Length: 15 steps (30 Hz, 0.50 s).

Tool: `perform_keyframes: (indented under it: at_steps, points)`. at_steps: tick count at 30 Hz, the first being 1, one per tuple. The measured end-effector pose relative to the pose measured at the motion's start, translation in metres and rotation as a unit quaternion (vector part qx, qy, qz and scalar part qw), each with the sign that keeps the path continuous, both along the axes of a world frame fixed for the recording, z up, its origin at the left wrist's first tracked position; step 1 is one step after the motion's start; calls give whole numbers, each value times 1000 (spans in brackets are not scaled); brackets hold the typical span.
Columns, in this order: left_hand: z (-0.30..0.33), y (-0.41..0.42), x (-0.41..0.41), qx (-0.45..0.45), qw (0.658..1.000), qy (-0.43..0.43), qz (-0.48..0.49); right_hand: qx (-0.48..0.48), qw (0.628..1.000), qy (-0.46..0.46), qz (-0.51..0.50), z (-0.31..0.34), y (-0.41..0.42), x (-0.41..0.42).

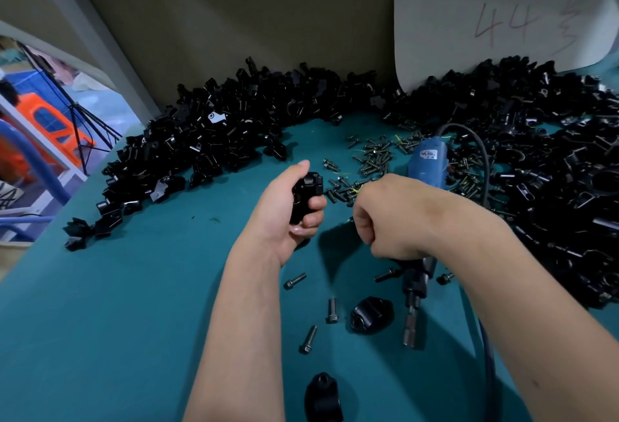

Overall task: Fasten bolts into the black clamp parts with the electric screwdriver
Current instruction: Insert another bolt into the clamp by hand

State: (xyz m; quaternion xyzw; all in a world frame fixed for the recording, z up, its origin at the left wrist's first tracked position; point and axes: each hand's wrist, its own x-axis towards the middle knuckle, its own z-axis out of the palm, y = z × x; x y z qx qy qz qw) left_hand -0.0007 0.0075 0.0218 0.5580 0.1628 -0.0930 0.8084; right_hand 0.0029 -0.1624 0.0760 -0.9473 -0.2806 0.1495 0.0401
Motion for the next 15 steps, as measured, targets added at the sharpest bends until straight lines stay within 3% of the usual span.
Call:
perform_keyframes:
  at_steps: [6, 15]
  points:
    - [-1, 2, 1, 10, 998, 12, -64, 257, 966, -8, -19, 3, -19, 18]
    - [-4, 4, 4, -20, 1000, 2, -23, 197, 980, 22, 27, -9, -18, 23]
